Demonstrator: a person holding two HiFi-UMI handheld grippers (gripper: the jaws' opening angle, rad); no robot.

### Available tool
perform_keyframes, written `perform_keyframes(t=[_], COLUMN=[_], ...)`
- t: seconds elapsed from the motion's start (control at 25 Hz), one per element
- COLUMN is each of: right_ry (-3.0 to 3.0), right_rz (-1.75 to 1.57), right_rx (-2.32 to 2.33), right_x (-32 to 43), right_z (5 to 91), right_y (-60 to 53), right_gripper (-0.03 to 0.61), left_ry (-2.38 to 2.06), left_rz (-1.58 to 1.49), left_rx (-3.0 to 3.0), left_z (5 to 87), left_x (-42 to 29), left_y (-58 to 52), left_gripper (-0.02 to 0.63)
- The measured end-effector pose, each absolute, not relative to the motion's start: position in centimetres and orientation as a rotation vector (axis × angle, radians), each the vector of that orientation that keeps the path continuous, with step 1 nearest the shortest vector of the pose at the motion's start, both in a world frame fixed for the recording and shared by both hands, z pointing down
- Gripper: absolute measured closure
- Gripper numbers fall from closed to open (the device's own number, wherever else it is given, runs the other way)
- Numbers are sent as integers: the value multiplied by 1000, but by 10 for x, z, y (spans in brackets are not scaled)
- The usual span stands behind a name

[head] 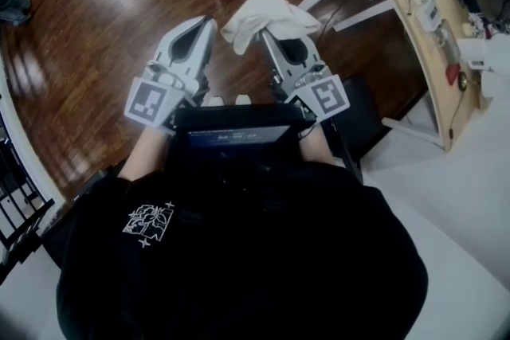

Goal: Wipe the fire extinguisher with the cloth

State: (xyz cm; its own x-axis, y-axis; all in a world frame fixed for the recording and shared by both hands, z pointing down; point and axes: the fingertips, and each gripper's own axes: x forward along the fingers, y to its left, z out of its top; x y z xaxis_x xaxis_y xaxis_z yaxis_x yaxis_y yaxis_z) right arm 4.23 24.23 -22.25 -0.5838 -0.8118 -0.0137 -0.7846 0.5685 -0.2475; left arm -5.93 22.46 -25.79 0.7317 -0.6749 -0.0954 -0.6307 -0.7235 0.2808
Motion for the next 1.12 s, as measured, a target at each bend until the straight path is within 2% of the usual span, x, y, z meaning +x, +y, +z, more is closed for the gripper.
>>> perform_keyframes(t=[1.12], right_ry=[2650], right_rz=[-335], right_rx=[-1413], right_x=[42], right_z=[-222], right_y=[241], right_gripper=[484], left_ry=[-1076], left_rz=[-272], left_rx=[2703], left_z=[-257], left_x=[-61], left_y=[224], left_gripper=[615])
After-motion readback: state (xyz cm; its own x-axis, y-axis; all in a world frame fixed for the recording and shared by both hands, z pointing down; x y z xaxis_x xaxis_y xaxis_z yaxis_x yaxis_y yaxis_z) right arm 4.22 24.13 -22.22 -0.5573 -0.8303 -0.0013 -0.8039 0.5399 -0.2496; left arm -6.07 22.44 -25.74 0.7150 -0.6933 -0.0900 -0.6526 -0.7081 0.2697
